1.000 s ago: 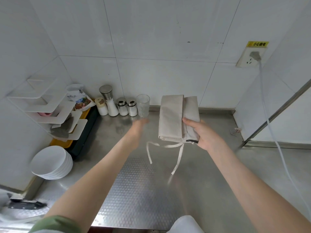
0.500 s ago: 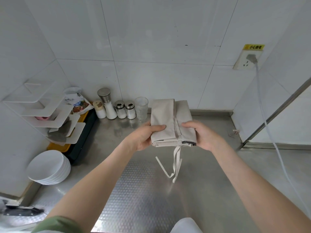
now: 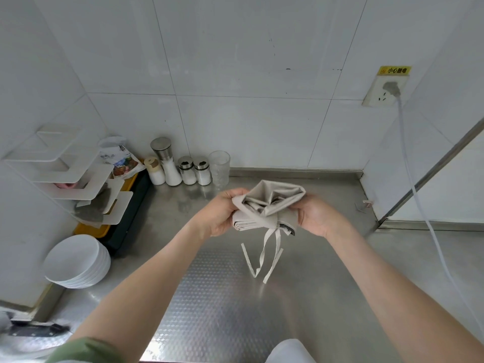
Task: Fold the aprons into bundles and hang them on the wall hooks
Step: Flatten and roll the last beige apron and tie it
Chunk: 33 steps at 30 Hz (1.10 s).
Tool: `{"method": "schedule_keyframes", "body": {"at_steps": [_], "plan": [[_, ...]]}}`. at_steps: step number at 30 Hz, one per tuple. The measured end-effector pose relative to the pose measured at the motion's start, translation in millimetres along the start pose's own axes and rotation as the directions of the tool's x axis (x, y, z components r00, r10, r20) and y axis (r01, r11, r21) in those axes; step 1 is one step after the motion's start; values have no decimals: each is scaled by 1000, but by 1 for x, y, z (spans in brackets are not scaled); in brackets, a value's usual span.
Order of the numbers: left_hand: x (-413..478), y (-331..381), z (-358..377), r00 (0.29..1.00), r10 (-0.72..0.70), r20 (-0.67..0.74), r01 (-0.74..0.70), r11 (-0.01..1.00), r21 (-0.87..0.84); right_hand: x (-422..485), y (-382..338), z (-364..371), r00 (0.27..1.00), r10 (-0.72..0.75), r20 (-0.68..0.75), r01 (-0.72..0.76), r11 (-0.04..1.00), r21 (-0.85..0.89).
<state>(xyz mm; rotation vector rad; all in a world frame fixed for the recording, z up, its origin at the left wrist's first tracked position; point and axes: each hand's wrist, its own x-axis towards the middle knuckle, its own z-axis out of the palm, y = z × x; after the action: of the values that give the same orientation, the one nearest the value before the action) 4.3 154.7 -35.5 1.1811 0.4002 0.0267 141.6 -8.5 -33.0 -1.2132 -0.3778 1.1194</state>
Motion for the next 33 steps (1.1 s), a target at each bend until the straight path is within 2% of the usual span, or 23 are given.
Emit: {"method": "schedule_keyframes", "body": {"at_steps": [2,4,6,7,9,11,13,17,20,22,24,27,29,31,32,33], "plan": [[-1,-3,-1,1000,7,-18,-8,999,-38,1,0,-1,1000,-17,0,17,997,-70],[-3,0,-3,1000,19,-2,-19,979,-204,1,-5,-1,997,-70,-31,65,991,-121],[-3,4,-7,998,-27,55,45,936,-349,0,-10,-3,992,-109,-63,98,983,-153],[-3,7,-7,994,-91,64,108,930,-352,0,-12,-2,989,-115,-92,98,980,-174],[-1,11,-4,968,-250,33,251,947,-202,0,-10,0,981,-125,-146,86,965,-249],[1,12,4,943,-331,-39,330,944,-30,0,-7,6,975,-144,-170,84,946,-314],[2,10,13,944,-315,-100,320,947,36,2,-3,7,971,-160,-179,97,944,-316],[7,6,15,945,-225,-240,237,971,24,-3,3,-2,986,-107,-131,73,967,-246],[11,7,5,945,-110,-308,160,977,142,-12,3,-16,992,36,122,-13,983,-181],[10,11,1,944,-59,-323,157,945,286,-16,0,-18,974,96,204,-46,970,-238],[13,13,4,929,-52,-367,187,921,342,-17,-3,-10,981,106,163,-38,926,-376],[14,15,22,905,-143,-400,259,933,252,-17,-5,27,989,74,128,34,731,-682],[12,18,30,916,-198,-348,239,968,80,-14,-1,44,998,14,61,37,658,-752],[9,23,32,948,-210,-240,172,970,-170,-13,2,50,998,-65,-27,26,698,-715],[7,25,32,963,-198,-183,153,961,-232,-14,0,51,994,-88,-68,20,750,-662],[7,22,30,972,-164,-166,129,970,-206,-14,-2,51,988,-98,-119,10,810,-587]]}}
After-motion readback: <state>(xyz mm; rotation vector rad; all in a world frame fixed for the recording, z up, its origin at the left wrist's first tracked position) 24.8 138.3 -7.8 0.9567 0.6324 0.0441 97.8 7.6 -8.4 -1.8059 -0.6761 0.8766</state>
